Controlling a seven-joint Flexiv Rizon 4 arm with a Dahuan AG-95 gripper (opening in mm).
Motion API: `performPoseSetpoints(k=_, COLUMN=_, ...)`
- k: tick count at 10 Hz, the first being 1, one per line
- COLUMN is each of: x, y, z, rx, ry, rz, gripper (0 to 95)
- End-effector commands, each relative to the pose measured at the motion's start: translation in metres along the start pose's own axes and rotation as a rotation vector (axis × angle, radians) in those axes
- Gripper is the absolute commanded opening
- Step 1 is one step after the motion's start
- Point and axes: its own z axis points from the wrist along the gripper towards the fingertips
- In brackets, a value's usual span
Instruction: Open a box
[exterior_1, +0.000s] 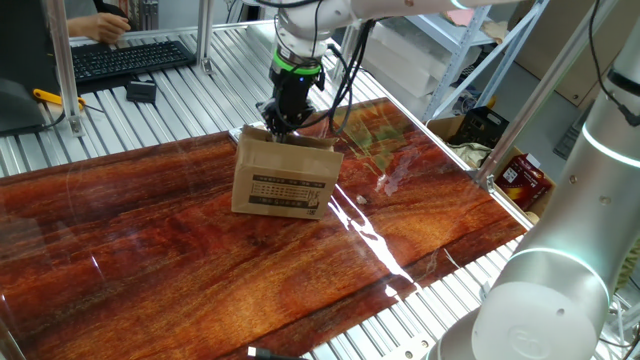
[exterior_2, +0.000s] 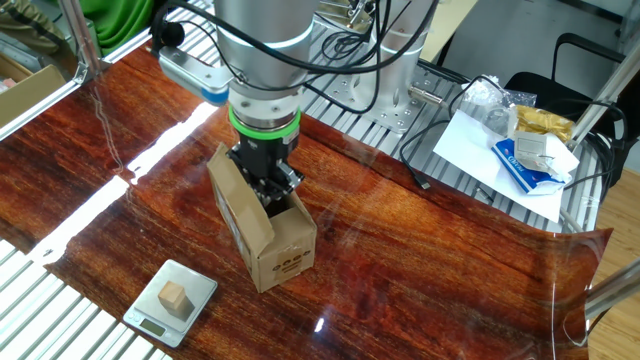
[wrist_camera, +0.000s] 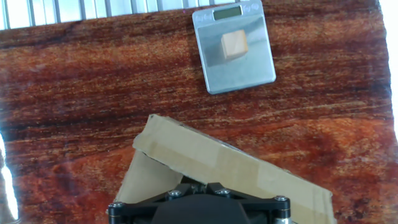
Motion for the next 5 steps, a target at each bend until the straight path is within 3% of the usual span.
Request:
performPoseSetpoints(k=1, x=0.0, y=-0.001, z=-0.002, rx=-0.002, ry=0.006, rz=0.0, gripper=0.0)
performPoseSetpoints(k=3, x=0.001, y=-0.002, z=-0.006, rx=-0.006, ry=0.013, rz=0.004, gripper=0.0)
performPoseSetpoints(k=4, x=0.003, y=-0.004, z=-0.011, rx=-0.027, ry=0.024, rz=0.021, gripper=0.0)
performPoseSetpoints(k=5, x=0.005, y=-0.006, z=-0.016, rx=-0.03, ry=0.029, rz=0.023, gripper=0.0)
